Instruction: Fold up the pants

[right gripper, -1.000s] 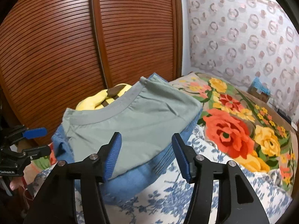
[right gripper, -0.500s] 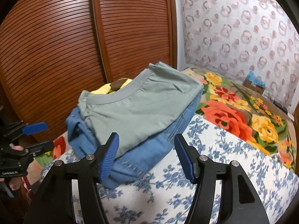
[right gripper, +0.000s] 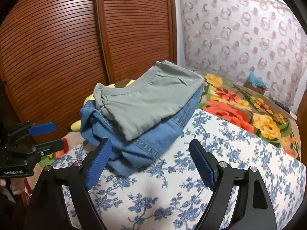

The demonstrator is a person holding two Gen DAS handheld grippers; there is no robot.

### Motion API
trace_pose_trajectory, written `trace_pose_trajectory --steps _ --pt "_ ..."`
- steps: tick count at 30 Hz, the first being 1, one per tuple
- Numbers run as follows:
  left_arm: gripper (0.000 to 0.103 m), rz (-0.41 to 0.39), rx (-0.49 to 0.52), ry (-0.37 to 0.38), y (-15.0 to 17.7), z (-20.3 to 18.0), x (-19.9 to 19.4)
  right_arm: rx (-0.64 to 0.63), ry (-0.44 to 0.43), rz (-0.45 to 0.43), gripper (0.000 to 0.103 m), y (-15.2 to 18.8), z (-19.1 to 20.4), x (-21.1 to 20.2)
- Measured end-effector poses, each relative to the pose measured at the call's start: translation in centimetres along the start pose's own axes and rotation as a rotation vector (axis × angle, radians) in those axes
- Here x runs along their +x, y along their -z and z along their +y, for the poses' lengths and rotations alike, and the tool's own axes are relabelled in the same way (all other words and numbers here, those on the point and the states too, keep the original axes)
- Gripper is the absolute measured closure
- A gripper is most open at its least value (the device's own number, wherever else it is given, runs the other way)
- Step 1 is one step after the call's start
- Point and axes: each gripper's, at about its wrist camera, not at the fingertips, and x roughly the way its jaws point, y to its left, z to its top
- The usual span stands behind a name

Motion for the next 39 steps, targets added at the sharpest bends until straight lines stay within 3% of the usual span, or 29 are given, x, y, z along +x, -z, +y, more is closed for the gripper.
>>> trace_pose_trajectory --steps 14,39 --pt "0.041 0.006 0.038 0.053 1.6 -2.4 -0.8 0.073 0.079 -0.021 0.015 4.4 -0.2 -4.6" --pt "0.041 -0.02 0.192 0.212 3.7 -11.7 -4.0 0.24 0.314 -0.103 0.015 12.6 -2.1 -17.2"
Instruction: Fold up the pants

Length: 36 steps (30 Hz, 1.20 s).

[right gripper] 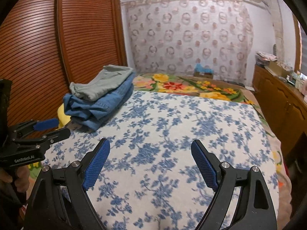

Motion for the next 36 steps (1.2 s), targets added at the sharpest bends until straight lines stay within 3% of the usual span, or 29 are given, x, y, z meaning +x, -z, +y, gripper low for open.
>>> trace_pose_trajectory --steps 17,36 --pt "0.041 -0.046 0.047 0.041 -1.3 -4.1 -2.8 0.07 0.09 -0.061 0.013 0.7 -3.0 -6.2" --pt "0.041 -0.125 0.037 0.007 -2.9 -3.8 -6.2 0.06 0.179 -0.165 0.013 -0.4 -2.5 -10.2"
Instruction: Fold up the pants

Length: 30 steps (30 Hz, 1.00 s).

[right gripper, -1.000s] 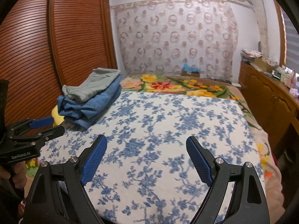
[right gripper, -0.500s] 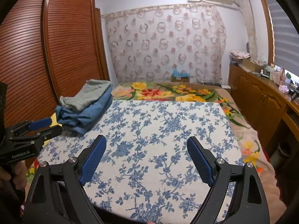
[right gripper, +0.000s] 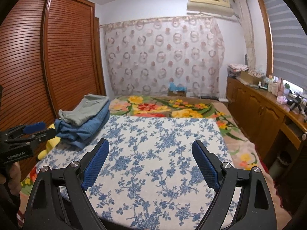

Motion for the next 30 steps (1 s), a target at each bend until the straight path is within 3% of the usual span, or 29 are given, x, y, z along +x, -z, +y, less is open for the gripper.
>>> trace_pose_trajectory --steps 30 --pt "0.041 -0.018 -0.007 -0.01 -0.26 0.62 -0.71 0.013 0.029 -0.035 0.013 -0.48 -0.58 -0.87"
